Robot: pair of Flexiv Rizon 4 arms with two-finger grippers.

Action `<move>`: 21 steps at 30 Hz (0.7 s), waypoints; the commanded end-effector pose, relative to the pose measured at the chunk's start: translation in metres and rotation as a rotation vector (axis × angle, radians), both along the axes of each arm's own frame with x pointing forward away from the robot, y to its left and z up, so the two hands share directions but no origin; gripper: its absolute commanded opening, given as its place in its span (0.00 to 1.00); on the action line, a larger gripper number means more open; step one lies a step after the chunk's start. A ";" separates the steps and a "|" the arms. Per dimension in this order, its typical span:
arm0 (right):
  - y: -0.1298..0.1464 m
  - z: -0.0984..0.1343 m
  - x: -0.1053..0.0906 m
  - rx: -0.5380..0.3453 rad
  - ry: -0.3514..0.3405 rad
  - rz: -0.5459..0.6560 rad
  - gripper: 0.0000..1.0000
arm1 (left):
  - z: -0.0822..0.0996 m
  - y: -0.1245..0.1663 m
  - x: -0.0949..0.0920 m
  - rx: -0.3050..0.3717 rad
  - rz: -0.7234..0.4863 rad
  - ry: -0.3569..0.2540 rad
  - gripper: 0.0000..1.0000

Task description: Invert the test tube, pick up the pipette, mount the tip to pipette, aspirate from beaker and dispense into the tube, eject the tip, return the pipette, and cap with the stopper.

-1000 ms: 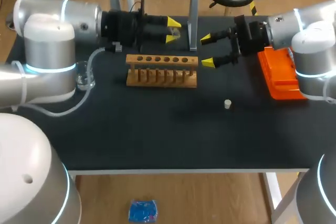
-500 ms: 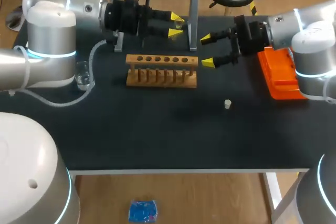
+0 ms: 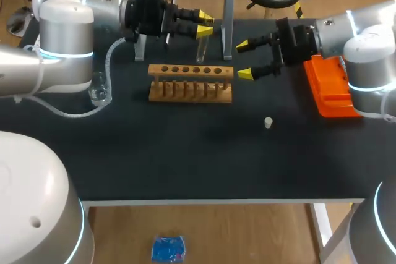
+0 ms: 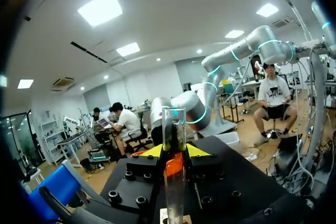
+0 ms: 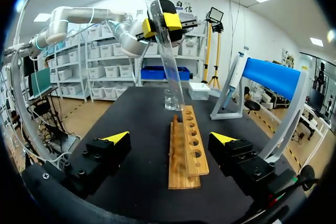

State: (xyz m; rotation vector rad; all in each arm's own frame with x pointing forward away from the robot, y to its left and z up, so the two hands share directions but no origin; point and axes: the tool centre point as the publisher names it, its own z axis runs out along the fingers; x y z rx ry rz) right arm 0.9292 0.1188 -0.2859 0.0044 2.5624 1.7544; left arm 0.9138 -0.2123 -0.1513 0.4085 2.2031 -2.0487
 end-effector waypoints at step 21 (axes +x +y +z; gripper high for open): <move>0.000 0.000 -0.001 -0.002 -0.001 -0.002 1.00 | -0.033 0.015 0.043 -0.064 0.057 0.210 0.00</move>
